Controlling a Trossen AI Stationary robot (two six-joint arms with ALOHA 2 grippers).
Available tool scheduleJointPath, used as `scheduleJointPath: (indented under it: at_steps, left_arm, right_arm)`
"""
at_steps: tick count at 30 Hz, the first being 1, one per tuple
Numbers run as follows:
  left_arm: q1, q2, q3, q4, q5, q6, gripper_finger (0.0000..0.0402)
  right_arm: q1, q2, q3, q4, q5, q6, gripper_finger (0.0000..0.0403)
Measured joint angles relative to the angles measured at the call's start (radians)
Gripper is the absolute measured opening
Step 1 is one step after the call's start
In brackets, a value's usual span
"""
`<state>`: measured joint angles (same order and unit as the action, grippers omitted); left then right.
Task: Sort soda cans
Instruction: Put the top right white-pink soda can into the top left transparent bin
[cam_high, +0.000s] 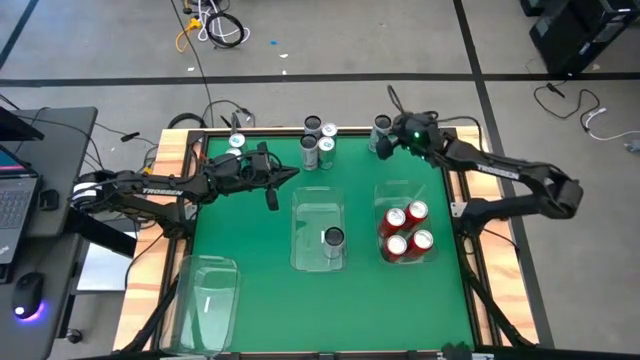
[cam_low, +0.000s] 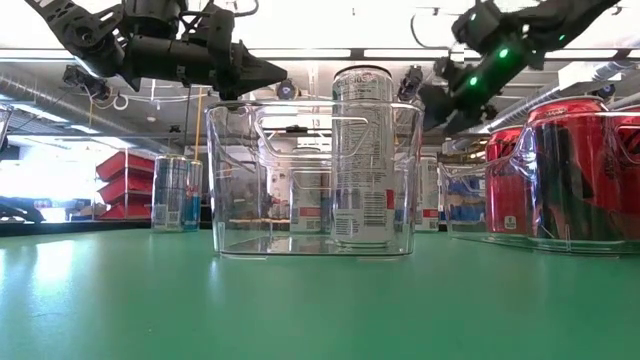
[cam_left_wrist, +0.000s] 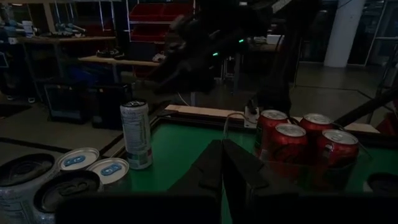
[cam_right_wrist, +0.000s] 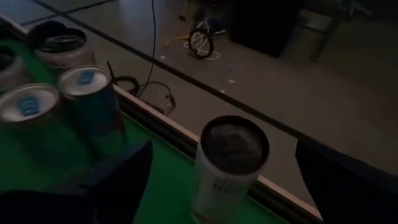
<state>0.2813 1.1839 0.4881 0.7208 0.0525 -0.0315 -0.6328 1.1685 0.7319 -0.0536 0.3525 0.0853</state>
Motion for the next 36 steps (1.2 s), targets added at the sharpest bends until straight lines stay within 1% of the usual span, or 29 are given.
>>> scheduleJointPath:
  at_steps: [3, 5, 11, 14, 17, 19, 21, 24, 27, 31, 33, 36]
  left_arm:
    - [0.0, 0.0, 0.0, -0.003, 0.0, 0.0, 0.0017]
    - [0.0, 0.0, 0.0, -0.005, 0.0, 0.0, 0.0017]
    - [0.0, 0.0, 0.0, -0.034, 0.0, 0.0, 0.0017]
    - [0.0, 0.0, 0.0, -0.05, 0.0, 0.0, 0.0017]
    - [0.0, 0.0, 0.0, -0.047, 0.0, 0.0, 0.0017]
    - [0.0, 0.0, 0.0, -0.048, 0.0, 0.0, 0.0017]
    - [0.0, 0.0, 0.0, -0.047, 0.0, 0.0, 0.0017]
    - [0.0, 0.0, 0.0, -0.049, 0.0, 0.0, 0.0017]
    - [0.0, 0.0, 0.0, -0.05, 0.0, 0.0, 0.0017]
    - [0.0, 0.0, 0.0, -0.05, -0.008, 0.0, 0.0017]
    - [0.0, 0.0, 0.0, -0.051, -0.021, 0.0, 0.0017]
    - [0.0, 0.0, 0.0, -0.051, -0.034, 0.0, 0.0017]
  right_arm:
    - [-0.051, 0.064, 0.001, 0.064, -0.075, 0.0, 0.0391]
    - [-0.072, 0.103, 0.001, 0.103, -0.101, -0.001, 0.0395]
    - [-0.118, 0.203, 0.001, 0.178, -0.105, -0.003, 0.0399]
    - [-0.129, 0.244, 0.001, 0.196, -0.105, -0.003, 0.0394]
    - [-0.129, 0.273, 0.001, 0.206, -0.105, 0.003, 0.0373]
    - [-0.129, 0.283, 0.001, 0.217, -0.099, 0.021, 0.0344]
    - [-0.129, 0.286, 0.001, 0.228, -0.104, 0.025, 0.0304]
    - [-0.119, 0.273, 0.001, 0.233, -0.113, 0.024, 0.0239]
    - [-0.094, 0.225, 0.0, 0.237, -0.116, 0.022, 0.0237]
    - [-0.031, 0.12, 0.0, 0.224, -0.115, 0.021, 0.0237]
    - [0.014, 0.059, 0.013, 0.173, -0.115, 0.036, 0.0237]
    - [0.104, -0.012, 0.07, 0.06, -0.111, 0.074, 0.0237]
